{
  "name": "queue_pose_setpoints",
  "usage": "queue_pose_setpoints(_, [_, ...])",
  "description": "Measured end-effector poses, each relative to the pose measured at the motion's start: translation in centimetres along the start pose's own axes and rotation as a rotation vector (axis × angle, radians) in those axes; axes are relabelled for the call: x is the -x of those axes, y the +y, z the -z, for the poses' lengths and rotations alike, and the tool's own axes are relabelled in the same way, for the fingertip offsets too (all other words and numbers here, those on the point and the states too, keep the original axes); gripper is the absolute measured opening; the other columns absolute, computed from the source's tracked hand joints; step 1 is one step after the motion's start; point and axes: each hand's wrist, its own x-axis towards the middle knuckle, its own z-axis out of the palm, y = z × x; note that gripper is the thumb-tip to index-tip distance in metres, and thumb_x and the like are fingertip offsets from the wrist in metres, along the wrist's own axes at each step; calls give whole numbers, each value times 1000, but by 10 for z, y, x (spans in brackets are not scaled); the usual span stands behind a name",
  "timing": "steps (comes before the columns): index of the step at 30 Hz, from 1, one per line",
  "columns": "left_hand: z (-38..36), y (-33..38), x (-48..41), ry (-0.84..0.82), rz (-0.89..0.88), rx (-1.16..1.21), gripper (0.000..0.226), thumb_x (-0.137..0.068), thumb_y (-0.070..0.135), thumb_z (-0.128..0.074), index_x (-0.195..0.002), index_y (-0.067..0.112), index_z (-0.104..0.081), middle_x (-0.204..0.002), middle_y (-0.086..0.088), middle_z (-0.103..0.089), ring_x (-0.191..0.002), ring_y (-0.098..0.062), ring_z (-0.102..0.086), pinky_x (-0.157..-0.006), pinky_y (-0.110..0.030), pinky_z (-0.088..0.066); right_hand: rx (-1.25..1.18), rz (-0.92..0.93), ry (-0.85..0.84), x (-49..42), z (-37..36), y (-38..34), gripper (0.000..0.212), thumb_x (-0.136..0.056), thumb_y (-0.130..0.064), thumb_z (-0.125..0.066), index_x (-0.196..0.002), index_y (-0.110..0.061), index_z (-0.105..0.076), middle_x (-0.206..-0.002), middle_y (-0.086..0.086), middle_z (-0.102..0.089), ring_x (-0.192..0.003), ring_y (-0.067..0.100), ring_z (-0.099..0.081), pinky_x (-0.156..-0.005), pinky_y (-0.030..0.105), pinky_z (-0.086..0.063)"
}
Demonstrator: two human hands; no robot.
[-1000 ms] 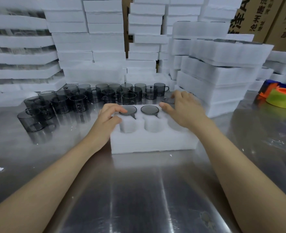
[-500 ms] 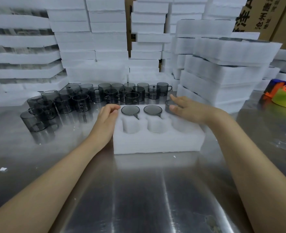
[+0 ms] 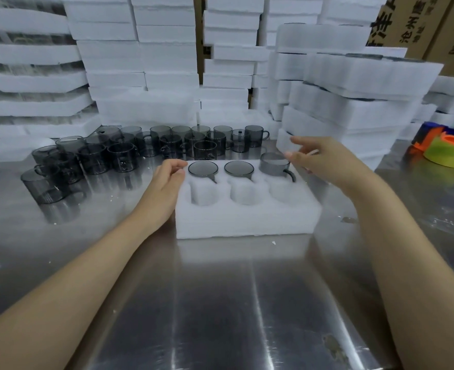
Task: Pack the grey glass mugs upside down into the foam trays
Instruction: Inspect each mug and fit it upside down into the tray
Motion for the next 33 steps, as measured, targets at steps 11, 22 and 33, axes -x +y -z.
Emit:
queue_pose_setpoints(11, [0,3,2,4,4,-13,19,-102,29,-38,-114,31,-52,-128,-6,-51,-119,-19,-50,-108,-43,-37,200,-30,-96,-1,-4,0,11,-84,-17,-72,-94,-19,-72,-92,-4,-62,-72,6,-55,-68,18,-42])
queue_pose_setpoints(22, [-1,-7,-11,227,-4,-279,23,-98,11,-46,-119,9,-55,-120,-8,-56,-103,-20,-56,-87,-27,-41,593,-67,-438,11,-43,-27,89,-82,-80,-31,-154,-32,-9,-159,-19,11,-146,17,19,-117,47,0])
queue_pose_setpoints(33, [-15,-14,-84,336,-21,-458,46,-101,41,-37,-139,16,-46,-148,-8,-38,-137,-20,-26,-107,-27,-15,598,-57,-365,13,-49,-25,80,-88,-69,-40,-153,-31,-13,-159,-19,9,-147,17,15,-116,49,-13])
